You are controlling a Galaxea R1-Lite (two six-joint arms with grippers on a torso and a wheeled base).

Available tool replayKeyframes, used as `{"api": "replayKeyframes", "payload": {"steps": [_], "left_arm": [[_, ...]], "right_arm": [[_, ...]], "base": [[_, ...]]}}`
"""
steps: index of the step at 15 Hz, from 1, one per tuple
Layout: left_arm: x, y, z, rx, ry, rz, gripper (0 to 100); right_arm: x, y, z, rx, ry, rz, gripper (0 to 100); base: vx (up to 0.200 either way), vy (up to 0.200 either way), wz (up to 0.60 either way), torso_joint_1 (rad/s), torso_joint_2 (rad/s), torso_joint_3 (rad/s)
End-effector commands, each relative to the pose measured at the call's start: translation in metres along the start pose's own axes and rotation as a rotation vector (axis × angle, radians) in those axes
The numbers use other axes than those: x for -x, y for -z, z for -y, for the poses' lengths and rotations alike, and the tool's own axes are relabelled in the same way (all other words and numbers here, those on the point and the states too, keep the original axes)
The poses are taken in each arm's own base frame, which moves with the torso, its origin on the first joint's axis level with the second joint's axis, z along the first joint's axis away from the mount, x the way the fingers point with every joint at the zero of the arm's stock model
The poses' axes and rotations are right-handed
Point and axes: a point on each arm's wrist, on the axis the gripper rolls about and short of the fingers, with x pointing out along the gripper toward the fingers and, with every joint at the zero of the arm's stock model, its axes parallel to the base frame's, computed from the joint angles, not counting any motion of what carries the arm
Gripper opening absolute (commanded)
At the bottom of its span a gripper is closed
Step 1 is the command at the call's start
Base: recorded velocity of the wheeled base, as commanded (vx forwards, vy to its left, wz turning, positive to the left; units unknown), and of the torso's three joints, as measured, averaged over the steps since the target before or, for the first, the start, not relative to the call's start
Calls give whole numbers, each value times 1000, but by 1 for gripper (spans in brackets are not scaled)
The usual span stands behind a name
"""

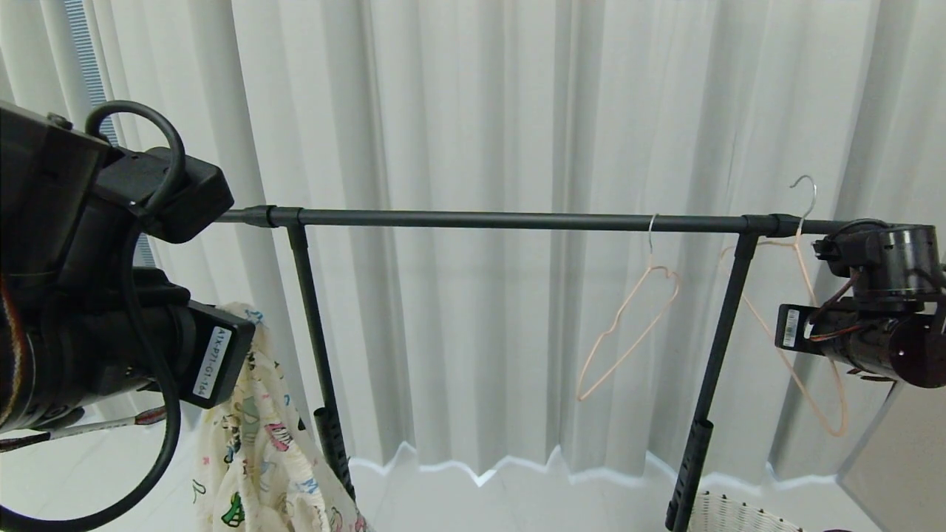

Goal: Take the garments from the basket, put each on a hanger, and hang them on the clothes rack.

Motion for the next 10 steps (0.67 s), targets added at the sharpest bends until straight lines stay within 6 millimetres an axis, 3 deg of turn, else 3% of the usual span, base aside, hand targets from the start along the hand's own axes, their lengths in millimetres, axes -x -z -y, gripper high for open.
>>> {"api": "replayKeyframes", "payload": {"steps": [1, 4, 10], "left_arm": [[0, 0, 0, 0, -2, 0, 0], [-1, 0, 0, -2, -36, -5, 0], [-2, 1, 0, -5, -48, -9, 0]], "right_arm": [[10, -5, 2, -8, -11, 32, 0], [16, -8, 4, 8, -20, 51, 0], [24, -7, 8, 27, -28, 60, 0]], "base": [[0, 0, 0, 0, 0, 0], [0, 0, 0, 0, 0, 0], [-200, 0, 0, 0, 5, 4]]}}
